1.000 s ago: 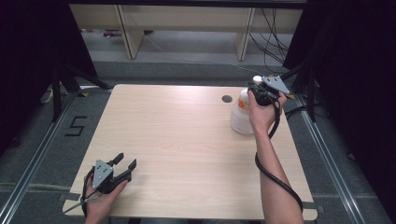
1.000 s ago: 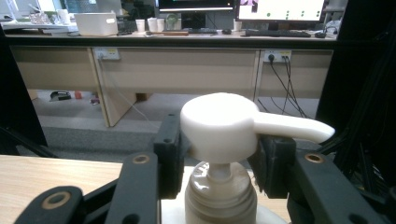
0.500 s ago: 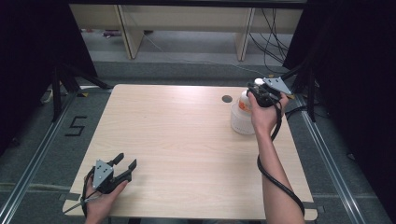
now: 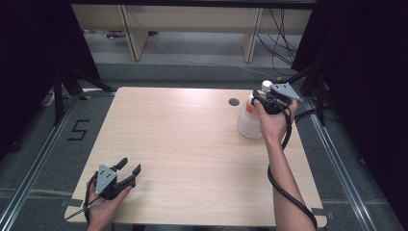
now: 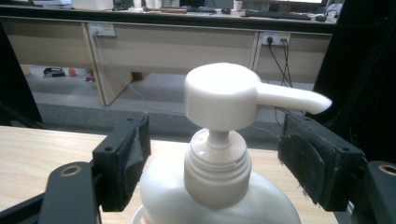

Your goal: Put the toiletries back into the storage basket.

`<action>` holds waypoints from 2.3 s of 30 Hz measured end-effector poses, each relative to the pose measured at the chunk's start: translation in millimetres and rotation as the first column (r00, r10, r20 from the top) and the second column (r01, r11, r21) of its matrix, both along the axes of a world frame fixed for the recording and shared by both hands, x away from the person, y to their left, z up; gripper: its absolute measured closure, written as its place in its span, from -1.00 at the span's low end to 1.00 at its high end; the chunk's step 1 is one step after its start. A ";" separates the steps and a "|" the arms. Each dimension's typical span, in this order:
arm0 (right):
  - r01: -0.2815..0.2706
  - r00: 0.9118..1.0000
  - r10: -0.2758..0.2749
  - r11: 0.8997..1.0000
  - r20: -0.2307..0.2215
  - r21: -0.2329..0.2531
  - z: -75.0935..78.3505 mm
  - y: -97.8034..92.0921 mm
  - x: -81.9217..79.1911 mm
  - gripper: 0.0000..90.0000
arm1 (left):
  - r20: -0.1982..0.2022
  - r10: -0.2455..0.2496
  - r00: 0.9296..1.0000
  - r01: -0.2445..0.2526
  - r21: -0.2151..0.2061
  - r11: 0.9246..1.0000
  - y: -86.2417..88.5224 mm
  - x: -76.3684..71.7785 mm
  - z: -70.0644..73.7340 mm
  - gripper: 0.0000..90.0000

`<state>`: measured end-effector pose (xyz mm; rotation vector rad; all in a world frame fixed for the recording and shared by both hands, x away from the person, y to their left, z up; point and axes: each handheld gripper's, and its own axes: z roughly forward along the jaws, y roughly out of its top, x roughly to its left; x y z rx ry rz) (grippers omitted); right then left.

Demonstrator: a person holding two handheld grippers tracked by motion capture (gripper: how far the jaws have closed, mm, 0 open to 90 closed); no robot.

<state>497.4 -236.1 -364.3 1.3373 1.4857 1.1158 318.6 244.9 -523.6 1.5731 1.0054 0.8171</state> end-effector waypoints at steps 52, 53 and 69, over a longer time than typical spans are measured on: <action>-0.133 0.989 0.135 0.990 -0.054 0.037 -52.3 -34.2 -114.5 -0.43 | 0.002 0.011 1.000 -0.011 0.001 1.000 -0.4 -0.4 0.0 -0.09; -0.122 0.991 0.122 0.992 -0.054 0.012 -55.2 -36.5 -117.5 -0.42 | 0.003 0.012 1.000 -0.012 0.002 1.000 -0.4 -0.6 0.0 -0.09; -0.132 0.987 0.134 0.991 -0.086 0.033 -109.1 -49.4 -155.8 -0.40 | 0.002 0.014 1.000 -0.014 0.001 1.000 -0.3 -0.5 0.0 -0.10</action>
